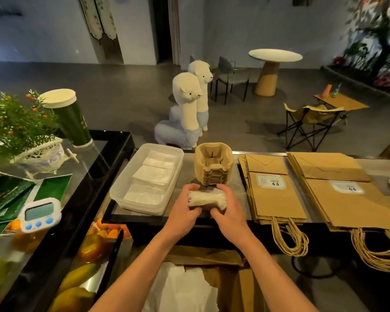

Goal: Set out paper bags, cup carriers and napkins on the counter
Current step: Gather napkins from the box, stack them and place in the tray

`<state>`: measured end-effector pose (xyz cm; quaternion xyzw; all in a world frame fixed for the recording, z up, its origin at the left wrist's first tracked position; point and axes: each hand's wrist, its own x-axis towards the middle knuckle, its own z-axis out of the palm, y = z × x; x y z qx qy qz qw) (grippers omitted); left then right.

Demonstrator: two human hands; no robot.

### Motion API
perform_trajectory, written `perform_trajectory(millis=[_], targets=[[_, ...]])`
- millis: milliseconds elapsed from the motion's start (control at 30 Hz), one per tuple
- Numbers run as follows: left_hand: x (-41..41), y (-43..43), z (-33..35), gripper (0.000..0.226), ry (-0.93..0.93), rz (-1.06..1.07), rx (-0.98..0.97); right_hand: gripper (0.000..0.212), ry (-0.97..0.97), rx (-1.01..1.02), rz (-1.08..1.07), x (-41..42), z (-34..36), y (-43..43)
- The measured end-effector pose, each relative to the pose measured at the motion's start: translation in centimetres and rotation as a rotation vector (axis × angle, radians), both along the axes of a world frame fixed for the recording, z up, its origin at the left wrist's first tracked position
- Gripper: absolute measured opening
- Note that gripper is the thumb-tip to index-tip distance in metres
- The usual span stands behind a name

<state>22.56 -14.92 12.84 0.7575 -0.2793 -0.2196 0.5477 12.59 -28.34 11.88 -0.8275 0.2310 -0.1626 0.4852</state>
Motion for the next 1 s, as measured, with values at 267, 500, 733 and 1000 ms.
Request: perform_trajectory(millis=[267, 500, 733, 1000], targets=[[0.3, -0.6, 0.2, 0.066, 0.070, 0.060, -0.088, 0.054, -0.046, -0.062, 0.016, 0.8, -0.4, 0.0], [0.0, -0.5, 0.5, 0.060, 0.075, 0.164, -0.207, 0.042, -0.141, -0.200, 0.051, 0.3, 0.3, -0.9], [-0.3, -0.6, 0.4, 0.062, 0.062, 0.118, -0.141, 0.050, -0.085, -0.280, 0.045, 0.1, -0.2, -1.0], [-0.5, -0.6, 0.3, 0.053, 0.041, 0.104, -0.130, 0.046, -0.073, -0.285, 0.101, 0.0, 0.1, -1.0]])
